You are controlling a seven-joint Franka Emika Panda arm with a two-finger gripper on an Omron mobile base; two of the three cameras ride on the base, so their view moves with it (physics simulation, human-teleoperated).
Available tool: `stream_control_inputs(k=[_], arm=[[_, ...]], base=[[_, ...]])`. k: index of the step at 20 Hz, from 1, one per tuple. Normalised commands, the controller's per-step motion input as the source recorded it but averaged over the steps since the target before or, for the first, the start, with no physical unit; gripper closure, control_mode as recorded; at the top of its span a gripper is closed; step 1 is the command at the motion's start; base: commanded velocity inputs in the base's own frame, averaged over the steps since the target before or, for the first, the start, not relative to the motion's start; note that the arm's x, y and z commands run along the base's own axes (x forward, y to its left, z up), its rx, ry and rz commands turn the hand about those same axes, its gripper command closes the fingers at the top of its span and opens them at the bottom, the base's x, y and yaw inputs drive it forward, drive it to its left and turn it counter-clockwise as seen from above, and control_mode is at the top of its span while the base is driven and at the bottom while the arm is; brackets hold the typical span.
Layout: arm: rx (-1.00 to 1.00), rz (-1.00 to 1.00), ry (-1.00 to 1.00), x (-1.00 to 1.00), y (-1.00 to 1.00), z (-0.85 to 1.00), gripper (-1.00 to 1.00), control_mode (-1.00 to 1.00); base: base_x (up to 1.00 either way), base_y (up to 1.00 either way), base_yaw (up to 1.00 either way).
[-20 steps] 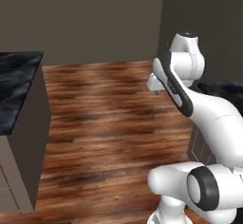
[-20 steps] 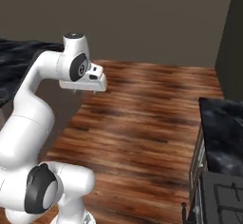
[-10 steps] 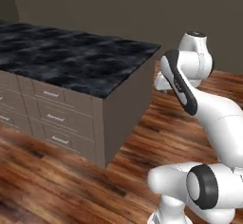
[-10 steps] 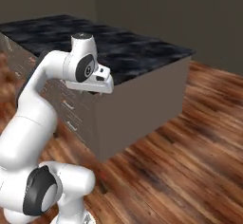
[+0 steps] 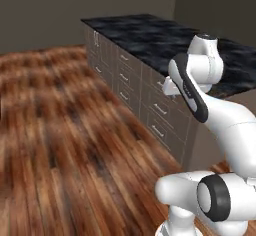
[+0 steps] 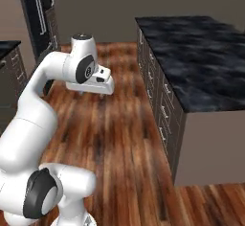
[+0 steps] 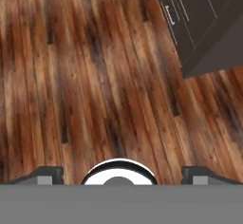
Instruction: Retrieve the steak from the fridge and place it on the saucepan with marinade on the stove.
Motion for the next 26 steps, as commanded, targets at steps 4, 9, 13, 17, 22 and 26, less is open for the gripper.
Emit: stream_control_inputs(k=[4, 9, 13, 17, 22, 26], arm=[[0.0, 0.0, 0.0, 0.0, 0.0, 0.0, -1.0, 1.0], [0.0, 0.0, 0.0, 0.0, 0.0, 0.0, -1.0, 1.0], [0.0, 0.0, 0.0, 0.0, 0.0, 0.0, -1.0, 1.0], [0.0, 0.0, 0.0, 0.0, 0.0, 0.0, -1.0, 1.0], [0.0, 0.0, 0.0, 0.0, 0.0, 0.0, -1.0, 1.0], [0.0, 0.0, 0.0, 0.0, 0.0, 0.0, -1.0, 1.0]], base=[[0.48, 0.0, 0.86], [0.82, -0.03, 0.59], [0.75, -0.07, 0.4], [0.74, -0.07, 0.13], [0.93, -0.09, -0.01], [1.0, -0.05, -0.09]])
